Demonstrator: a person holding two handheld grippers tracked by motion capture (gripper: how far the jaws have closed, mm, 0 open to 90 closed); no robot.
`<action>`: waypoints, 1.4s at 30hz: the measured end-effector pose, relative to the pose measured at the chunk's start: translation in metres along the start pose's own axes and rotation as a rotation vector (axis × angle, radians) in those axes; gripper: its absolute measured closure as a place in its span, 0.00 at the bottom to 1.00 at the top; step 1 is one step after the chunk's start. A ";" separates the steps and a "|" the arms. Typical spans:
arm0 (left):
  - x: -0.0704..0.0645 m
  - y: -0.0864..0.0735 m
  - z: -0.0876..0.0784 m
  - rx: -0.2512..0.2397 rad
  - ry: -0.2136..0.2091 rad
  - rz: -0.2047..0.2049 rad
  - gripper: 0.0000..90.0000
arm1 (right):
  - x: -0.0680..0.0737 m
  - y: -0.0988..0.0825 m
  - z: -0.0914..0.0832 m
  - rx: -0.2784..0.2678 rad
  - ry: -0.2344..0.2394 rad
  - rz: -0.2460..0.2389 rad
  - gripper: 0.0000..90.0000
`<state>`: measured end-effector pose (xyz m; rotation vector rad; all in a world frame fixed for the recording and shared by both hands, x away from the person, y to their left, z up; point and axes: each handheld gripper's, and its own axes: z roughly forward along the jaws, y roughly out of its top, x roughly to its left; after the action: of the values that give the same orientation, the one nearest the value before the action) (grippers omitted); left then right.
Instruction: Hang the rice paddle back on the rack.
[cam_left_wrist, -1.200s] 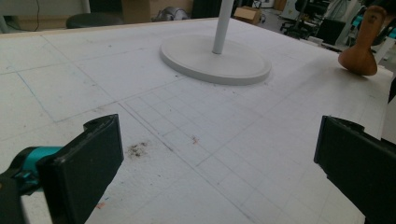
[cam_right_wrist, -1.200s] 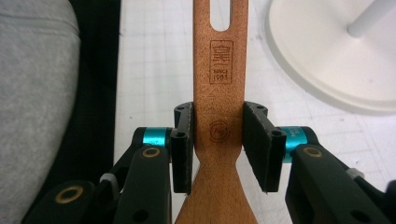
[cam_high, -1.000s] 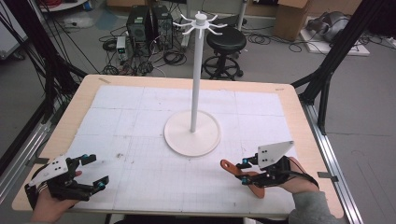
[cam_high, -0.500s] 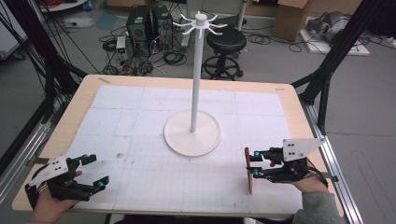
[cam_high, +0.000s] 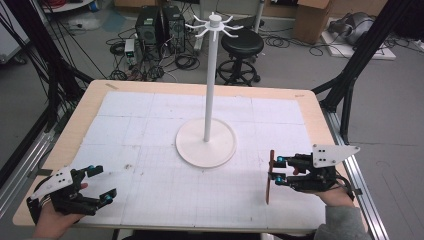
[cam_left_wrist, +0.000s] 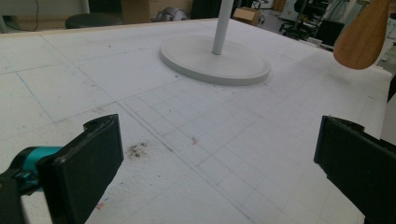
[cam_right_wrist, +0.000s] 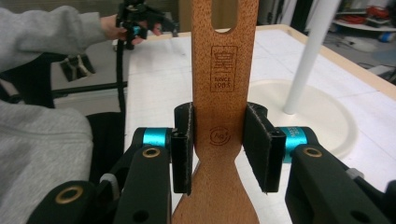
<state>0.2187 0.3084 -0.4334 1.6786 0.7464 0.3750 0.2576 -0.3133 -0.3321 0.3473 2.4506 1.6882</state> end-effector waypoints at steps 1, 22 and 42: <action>0.000 0.000 0.000 -0.003 -0.003 0.001 0.02 | -0.001 0.000 -0.001 -0.006 -0.012 0.004 0.72; 0.001 0.004 0.008 -0.015 -0.031 0.009 0.02 | -0.014 0.020 -0.011 -0.115 -0.082 0.058 0.72; -0.003 0.002 0.003 -0.020 -0.023 0.010 0.02 | -0.048 0.075 -0.010 -0.108 -0.075 0.075 0.72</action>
<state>0.2190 0.3036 -0.4319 1.6659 0.7154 0.3683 0.3093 -0.3095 -0.2587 0.4853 2.3098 1.7940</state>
